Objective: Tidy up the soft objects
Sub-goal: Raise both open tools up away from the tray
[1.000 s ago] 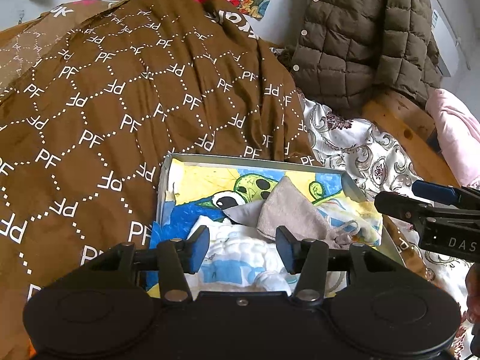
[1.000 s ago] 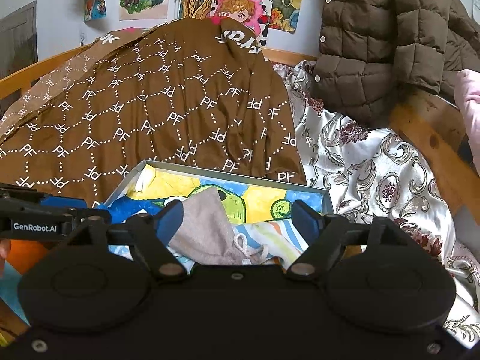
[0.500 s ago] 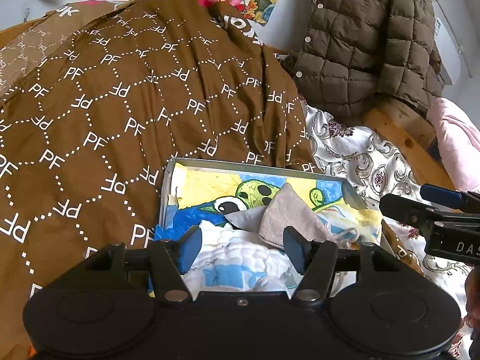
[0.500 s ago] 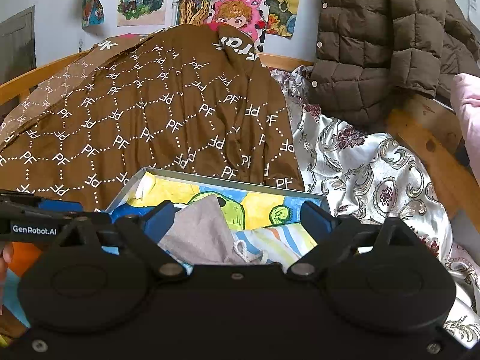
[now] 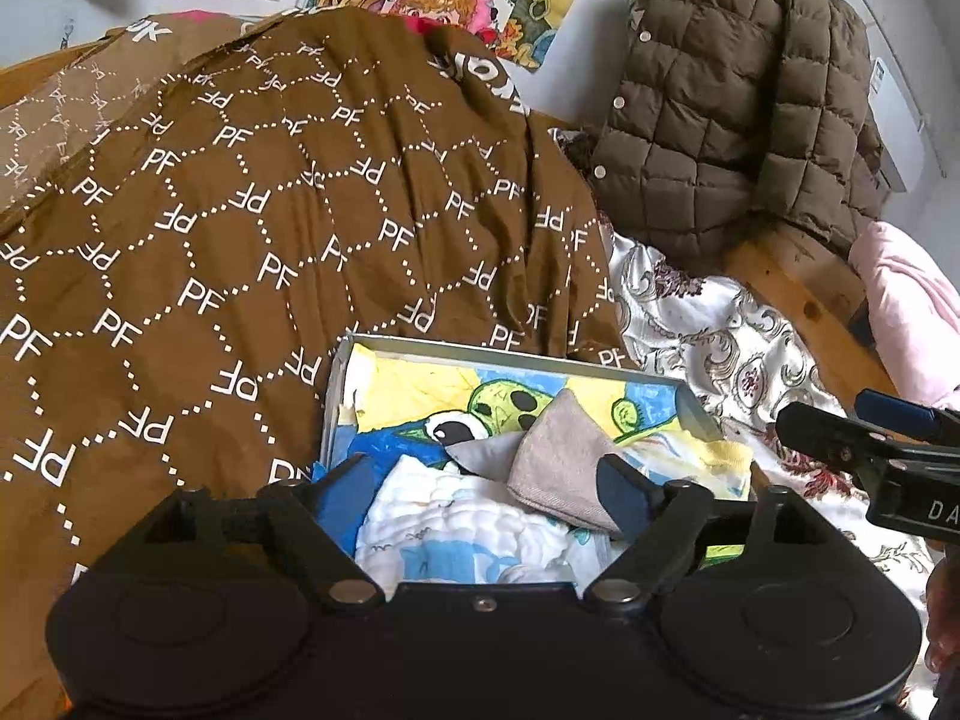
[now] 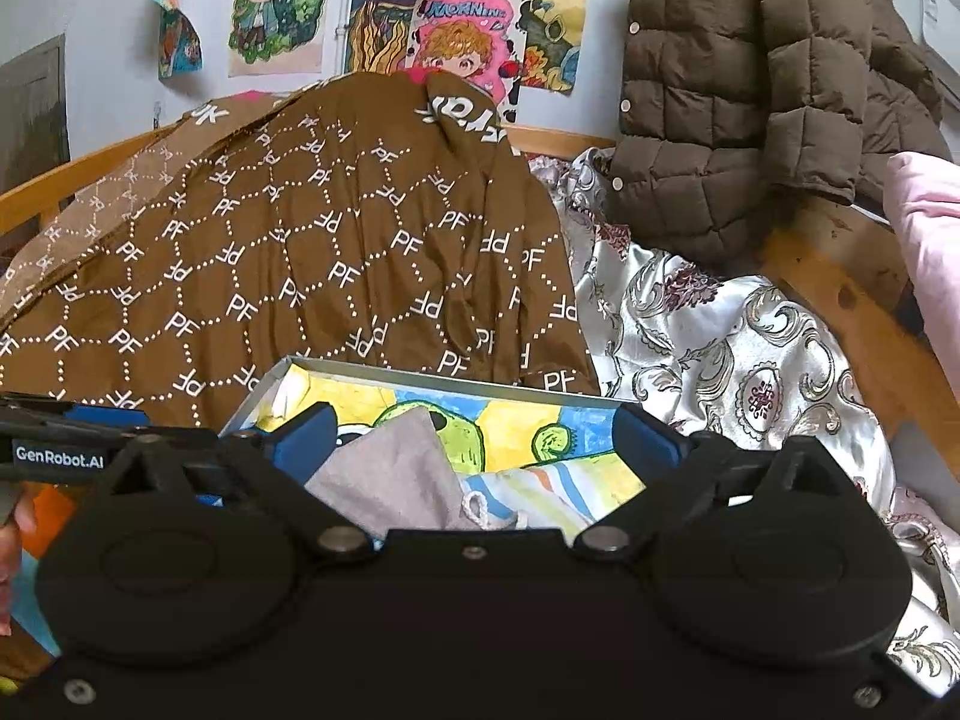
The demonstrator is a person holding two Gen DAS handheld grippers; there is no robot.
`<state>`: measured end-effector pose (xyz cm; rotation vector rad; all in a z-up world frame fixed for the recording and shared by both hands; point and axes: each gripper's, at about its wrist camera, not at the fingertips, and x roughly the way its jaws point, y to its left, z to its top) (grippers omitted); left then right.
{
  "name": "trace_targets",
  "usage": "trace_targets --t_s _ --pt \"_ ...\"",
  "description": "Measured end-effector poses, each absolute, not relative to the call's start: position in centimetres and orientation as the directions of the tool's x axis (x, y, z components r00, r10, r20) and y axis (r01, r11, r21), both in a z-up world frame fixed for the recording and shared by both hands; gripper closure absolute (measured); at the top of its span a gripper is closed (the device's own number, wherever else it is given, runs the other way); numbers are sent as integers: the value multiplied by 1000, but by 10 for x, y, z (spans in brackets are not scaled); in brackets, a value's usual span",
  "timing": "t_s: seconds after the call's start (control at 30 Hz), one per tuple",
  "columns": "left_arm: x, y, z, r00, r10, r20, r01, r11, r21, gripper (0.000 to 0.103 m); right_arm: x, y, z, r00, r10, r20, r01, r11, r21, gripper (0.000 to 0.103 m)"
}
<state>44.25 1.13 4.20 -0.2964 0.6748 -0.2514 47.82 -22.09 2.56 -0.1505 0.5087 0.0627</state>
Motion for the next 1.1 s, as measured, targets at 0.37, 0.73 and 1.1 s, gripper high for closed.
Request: trace_targets --t_s 0.37,0.73,1.1 --pt "417 9 78 786 -335 -520 148 918 -368 2 447 -226 52 897 47 -440 -97 991 -91 1" --pt "373 6 115 825 -305 -475 144 927 -346 1 389 -242 77 924 95 -370 -114 993 -31 1" --pt "296 -4 139 851 -285 -441 171 945 -279 1 315 -263 83 934 121 -336 -128 992 1 1"
